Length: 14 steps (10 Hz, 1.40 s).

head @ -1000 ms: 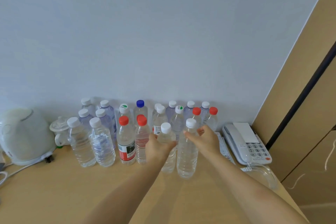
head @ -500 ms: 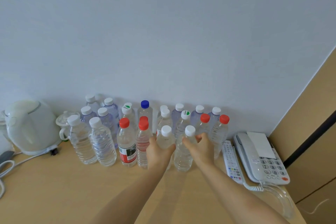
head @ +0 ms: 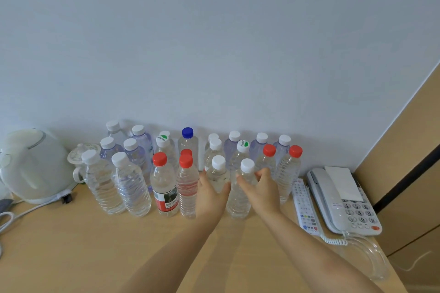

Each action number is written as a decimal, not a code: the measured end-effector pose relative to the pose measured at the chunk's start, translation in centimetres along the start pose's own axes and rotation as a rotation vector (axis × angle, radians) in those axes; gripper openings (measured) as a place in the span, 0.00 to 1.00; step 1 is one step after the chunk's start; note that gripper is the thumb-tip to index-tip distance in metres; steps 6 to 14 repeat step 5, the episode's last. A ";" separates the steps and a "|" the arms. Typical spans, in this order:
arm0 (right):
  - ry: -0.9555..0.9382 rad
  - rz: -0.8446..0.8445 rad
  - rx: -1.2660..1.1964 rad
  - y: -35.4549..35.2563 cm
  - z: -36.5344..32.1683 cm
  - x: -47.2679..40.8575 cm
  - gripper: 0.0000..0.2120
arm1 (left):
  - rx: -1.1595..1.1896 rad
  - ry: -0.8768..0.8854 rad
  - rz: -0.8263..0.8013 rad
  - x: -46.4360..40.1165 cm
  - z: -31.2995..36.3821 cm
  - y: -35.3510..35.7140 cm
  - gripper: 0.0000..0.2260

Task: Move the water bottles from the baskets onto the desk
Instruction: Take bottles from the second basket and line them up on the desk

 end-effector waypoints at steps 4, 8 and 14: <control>-0.032 0.005 0.064 -1.4 -1.2 1.2 0.30 | -0.138 -0.010 -0.145 -1.2 1.1 0.1 0.39; -0.101 0.059 0.112 -2.7 -2.9 1.5 0.28 | -0.180 0.077 -0.111 -1.1 2.5 -0.6 0.38; -0.101 0.059 0.112 -2.7 -2.9 1.5 0.28 | -0.180 0.077 -0.111 -1.1 2.5 -0.6 0.38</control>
Point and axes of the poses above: each hand's wrist, its own x-axis away from the middle knuckle, its own y-axis out of the palm, z = x × y, the point moved 10 cm from there along -x, towards the middle knuckle, and after that the axes turned 14 degrees about y, right-handed, at the moved point
